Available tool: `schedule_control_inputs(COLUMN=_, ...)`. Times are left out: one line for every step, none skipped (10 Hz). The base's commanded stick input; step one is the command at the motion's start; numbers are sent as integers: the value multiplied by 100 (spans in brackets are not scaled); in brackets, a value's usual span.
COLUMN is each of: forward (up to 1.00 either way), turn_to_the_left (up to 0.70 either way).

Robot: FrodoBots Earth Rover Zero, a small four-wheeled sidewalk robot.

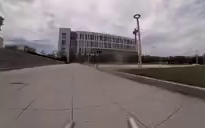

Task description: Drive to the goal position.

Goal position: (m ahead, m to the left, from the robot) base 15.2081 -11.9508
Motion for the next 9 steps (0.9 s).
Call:
schedule_control_inputs(forward=100, turn_to_the_left=18)
schedule_control_inputs(forward=100, turn_to_the_left=3)
schedule_control_inputs(forward=100, turn_to_the_left=0)
schedule_control_inputs(forward=100, turn_to_the_left=0)
schedule_control_inputs(forward=100, turn_to_the_left=0)
schedule_control_inputs(forward=100, turn_to_the_left=0)
schedule_control_inputs(forward=100, turn_to_the_left=0)
schedule_control_inputs(forward=100, turn_to_the_left=0)
schedule_control_inputs(forward=100, turn_to_the_left=0)
